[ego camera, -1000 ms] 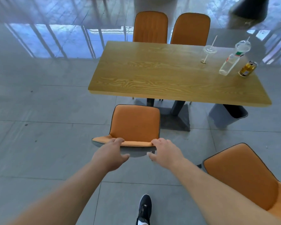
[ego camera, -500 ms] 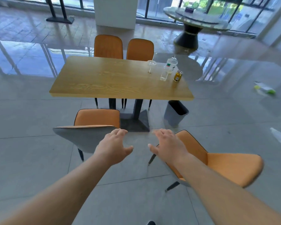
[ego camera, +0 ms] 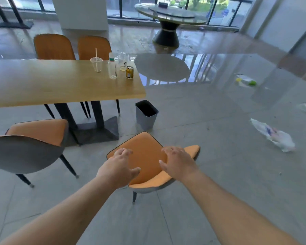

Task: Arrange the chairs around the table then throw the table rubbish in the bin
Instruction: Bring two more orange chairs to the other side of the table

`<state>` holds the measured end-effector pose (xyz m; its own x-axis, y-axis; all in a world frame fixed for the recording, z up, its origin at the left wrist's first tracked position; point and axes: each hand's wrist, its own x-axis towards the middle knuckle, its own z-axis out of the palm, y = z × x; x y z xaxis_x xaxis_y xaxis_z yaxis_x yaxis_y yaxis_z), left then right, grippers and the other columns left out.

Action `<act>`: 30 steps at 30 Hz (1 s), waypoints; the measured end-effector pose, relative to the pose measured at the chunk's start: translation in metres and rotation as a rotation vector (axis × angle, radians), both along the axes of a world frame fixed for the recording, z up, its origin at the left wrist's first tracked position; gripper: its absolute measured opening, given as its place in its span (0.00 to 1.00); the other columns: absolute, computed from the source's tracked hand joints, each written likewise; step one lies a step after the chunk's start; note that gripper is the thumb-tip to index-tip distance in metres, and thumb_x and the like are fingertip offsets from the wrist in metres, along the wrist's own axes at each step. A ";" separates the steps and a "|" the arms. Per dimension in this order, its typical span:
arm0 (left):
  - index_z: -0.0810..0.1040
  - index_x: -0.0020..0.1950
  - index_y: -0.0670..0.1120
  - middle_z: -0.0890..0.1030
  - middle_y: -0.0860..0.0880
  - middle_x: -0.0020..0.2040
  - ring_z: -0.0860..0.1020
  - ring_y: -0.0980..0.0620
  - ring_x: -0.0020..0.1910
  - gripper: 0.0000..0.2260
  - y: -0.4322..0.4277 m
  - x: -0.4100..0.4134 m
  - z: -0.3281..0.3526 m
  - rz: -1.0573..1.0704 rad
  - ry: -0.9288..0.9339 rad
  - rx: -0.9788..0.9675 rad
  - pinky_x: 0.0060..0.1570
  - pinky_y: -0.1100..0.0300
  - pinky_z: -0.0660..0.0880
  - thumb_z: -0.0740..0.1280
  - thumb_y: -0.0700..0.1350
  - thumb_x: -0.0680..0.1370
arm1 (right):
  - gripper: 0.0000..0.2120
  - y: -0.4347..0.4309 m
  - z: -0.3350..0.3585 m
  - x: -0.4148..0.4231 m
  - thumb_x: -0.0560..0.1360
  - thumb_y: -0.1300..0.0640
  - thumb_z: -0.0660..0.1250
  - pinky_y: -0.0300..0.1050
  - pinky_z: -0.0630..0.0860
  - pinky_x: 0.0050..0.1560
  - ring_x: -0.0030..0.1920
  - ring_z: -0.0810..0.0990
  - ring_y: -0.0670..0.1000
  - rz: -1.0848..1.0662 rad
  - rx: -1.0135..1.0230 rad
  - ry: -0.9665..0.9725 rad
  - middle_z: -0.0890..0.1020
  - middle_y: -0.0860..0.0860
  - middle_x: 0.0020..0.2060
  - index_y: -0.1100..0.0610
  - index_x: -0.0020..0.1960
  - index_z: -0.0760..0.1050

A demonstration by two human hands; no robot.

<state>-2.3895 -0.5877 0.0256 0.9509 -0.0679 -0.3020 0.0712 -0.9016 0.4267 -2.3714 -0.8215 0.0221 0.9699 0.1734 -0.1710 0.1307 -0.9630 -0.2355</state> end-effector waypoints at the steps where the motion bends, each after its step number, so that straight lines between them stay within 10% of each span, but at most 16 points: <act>1: 0.59 0.79 0.57 0.61 0.54 0.80 0.76 0.49 0.63 0.36 -0.029 0.000 -0.010 0.006 0.035 0.019 0.47 0.58 0.77 0.69 0.65 0.75 | 0.25 -0.028 -0.007 0.004 0.79 0.42 0.64 0.55 0.74 0.62 0.66 0.73 0.57 0.012 -0.016 0.024 0.78 0.52 0.65 0.52 0.72 0.71; 18: 0.59 0.75 0.63 0.82 0.46 0.46 0.85 0.48 0.34 0.25 -0.177 0.034 -0.102 0.025 0.544 0.103 0.33 0.50 0.84 0.62 0.57 0.80 | 0.30 -0.145 -0.104 0.069 0.78 0.44 0.68 0.57 0.73 0.66 0.67 0.71 0.63 0.203 -0.107 0.349 0.58 0.49 0.81 0.35 0.78 0.62; 30: 0.70 0.70 0.60 0.75 0.52 0.56 0.78 0.48 0.49 0.16 0.007 0.067 -0.120 0.269 0.361 -0.010 0.54 0.47 0.79 0.62 0.53 0.82 | 0.28 0.042 -0.104 0.109 0.79 0.41 0.66 0.53 0.71 0.65 0.64 0.74 0.63 0.198 -0.086 0.349 0.65 0.51 0.76 0.40 0.78 0.65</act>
